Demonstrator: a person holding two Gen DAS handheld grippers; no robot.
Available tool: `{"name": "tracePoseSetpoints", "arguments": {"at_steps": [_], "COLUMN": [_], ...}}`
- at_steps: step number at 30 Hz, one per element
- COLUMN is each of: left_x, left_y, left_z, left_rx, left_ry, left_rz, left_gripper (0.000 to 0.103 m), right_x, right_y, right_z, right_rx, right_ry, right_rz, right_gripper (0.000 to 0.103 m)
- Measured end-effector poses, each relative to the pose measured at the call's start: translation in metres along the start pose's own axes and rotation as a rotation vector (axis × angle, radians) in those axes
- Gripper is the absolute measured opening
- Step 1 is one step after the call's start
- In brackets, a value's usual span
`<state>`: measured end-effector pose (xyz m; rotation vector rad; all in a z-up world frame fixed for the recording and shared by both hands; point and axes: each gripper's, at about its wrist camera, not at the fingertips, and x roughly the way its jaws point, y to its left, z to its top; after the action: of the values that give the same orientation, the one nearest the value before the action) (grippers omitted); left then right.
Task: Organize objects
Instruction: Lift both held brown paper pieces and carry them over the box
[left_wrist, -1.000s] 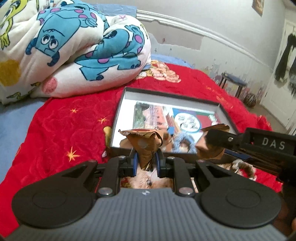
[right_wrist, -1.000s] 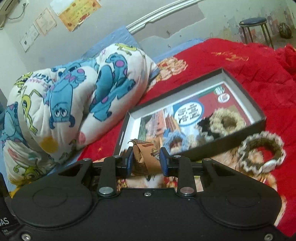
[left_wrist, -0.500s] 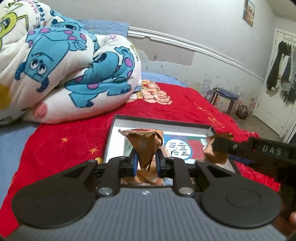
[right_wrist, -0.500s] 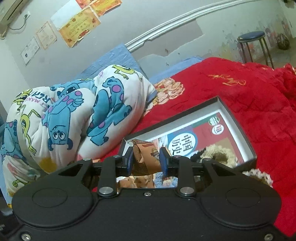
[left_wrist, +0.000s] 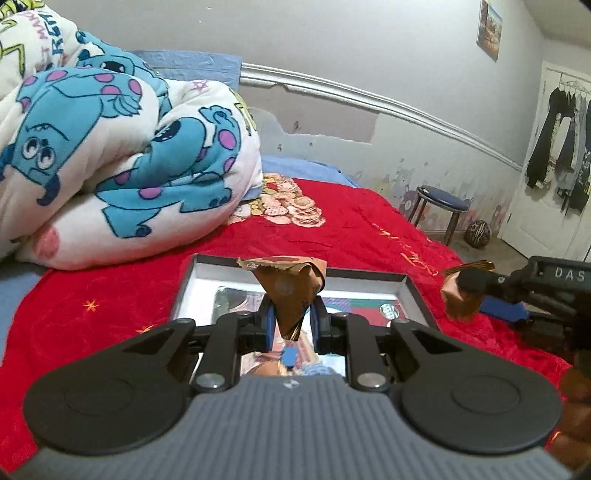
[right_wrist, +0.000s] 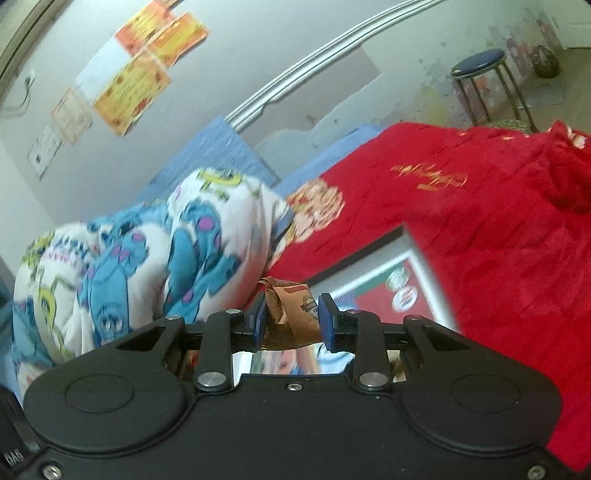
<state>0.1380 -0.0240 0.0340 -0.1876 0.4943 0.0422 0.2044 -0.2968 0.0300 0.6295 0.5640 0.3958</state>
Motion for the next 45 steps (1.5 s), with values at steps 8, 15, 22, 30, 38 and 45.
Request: {"name": "tracePoseSetpoints", "arguments": {"at_steps": [8,15,22,30,38,45], "left_x": [0.04,0.086,0.104,0.107,0.111,0.118], "left_y": [-0.012,-0.034,-0.04,-0.051,-0.049,-0.05], "left_z": [0.008,-0.003,-0.03,-0.041,-0.047,-0.052], "left_rx": [-0.021,0.035,0.107,0.1,0.081,0.111], "left_ry": [0.038,0.111,0.169,0.202,0.209,0.212], "left_rz": [-0.034,-0.026,0.001,-0.03,-0.039,0.012], "left_gripper": [0.023,0.023,0.023,0.023,0.023,0.023], "right_x": [0.02,0.052,0.09,0.097,0.101,0.105], "right_y": [-0.035,-0.046,-0.037,-0.045,-0.047,-0.042], "right_z": [0.041,0.027,0.002,-0.006,-0.015,-0.022], "right_rx": [0.015,0.001,-0.073,-0.034,-0.012,-0.053], "right_ry": [0.009,0.081,0.147,0.141,0.13,0.138], "right_rz": [-0.013,-0.04,-0.151,-0.2,-0.266,-0.312], "right_gripper": [0.028,0.028,0.029,0.029,0.029,0.029]}}
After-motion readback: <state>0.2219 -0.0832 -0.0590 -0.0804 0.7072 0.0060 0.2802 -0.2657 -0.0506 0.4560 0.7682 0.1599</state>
